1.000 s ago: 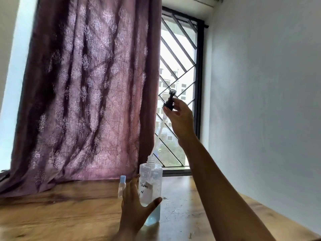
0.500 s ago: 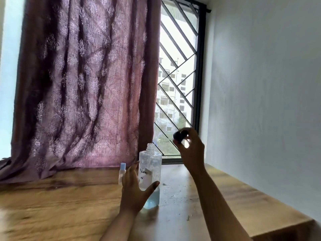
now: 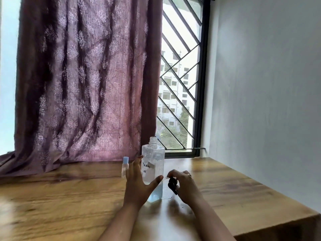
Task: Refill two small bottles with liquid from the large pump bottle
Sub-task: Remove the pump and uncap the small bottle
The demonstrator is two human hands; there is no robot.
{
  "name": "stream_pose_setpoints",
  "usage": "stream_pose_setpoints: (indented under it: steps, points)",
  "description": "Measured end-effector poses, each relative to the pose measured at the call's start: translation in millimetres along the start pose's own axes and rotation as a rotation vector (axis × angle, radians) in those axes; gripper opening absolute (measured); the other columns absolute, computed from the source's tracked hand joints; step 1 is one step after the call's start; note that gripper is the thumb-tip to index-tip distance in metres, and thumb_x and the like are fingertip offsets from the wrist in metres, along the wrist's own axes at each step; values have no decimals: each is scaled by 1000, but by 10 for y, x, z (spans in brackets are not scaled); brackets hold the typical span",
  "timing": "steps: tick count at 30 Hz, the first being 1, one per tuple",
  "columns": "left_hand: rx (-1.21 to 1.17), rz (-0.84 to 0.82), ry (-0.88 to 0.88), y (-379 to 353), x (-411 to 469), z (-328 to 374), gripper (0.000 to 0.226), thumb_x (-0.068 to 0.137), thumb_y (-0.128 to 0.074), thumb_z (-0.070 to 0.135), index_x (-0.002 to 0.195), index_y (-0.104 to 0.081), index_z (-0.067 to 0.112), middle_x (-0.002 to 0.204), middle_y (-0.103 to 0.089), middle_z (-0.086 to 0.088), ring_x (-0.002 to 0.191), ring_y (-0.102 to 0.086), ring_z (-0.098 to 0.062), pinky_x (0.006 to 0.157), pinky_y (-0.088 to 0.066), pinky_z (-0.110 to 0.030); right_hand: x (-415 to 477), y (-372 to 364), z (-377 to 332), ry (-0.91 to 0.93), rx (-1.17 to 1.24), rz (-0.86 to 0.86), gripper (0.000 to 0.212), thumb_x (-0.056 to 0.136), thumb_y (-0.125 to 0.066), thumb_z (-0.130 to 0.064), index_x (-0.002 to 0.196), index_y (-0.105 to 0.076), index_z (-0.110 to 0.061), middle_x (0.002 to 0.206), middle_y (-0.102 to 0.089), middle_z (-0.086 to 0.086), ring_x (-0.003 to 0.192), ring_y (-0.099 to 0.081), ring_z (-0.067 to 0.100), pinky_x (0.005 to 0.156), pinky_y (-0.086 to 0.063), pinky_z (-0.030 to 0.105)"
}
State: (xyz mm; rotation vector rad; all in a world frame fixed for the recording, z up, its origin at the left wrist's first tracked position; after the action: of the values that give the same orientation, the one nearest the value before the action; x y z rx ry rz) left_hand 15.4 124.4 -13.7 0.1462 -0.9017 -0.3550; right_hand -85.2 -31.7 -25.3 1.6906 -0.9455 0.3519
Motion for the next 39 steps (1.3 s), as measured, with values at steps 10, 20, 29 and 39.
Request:
stream_pose_setpoints:
  steps: [10, 20, 29, 39]
  points:
    - [-6, 2, 10, -22, 25, -50, 114, 51, -39, 93, 141, -26, 24, 147, -29, 2, 140, -16, -20, 113, -16, -36, 22, -7, 42, -76, -19, -132, 47, 68, -46, 7, 94, -64, -28, 94, -68, -5, 88, -52, 14, 78, -45, 27]
    - [-85, 51, 30, -5, 60, -89, 90, 74, -23, 83, 131, -40, 15, 128, -50, -6, 124, -41, -24, 109, -31, -43, 59, -91, -516, -184, 575, -232, 111, 56, -82, -11, 142, -19, -38, 120, -51, -15, 112, -54, 17, 95, -48, 35]
    - [-244, 82, 10, 4, 84, -70, 76, 76, -34, 79, 124, -43, 20, 118, -55, -1, 111, -54, -18, 98, -44, -48, 110, -256, -622, -278, 585, -182, 112, 46, -85, -37, 136, -20, -46, 114, -61, -8, 107, -60, 17, 92, -51, 39]
    - [-227, 76, 81, 10, 60, -138, 106, 65, -26, 90, 140, -30, 15, 140, -38, -7, 124, -42, -20, 106, -36, -42, 83, -44, -474, -346, 551, 24, 92, 60, -84, -21, 133, -30, -34, 107, -59, -2, 93, -59, 16, 79, -50, 27]
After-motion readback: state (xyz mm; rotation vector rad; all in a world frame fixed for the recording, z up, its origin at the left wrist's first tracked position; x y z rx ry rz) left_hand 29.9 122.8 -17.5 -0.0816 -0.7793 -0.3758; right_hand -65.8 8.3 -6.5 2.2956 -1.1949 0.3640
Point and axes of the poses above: each hand's wrist, its own x-axis towards the middle knuckle, its own y-axis out of the back of the hand, z = x × y, the point moved 5 cm from there along x, towards the middle knuckle
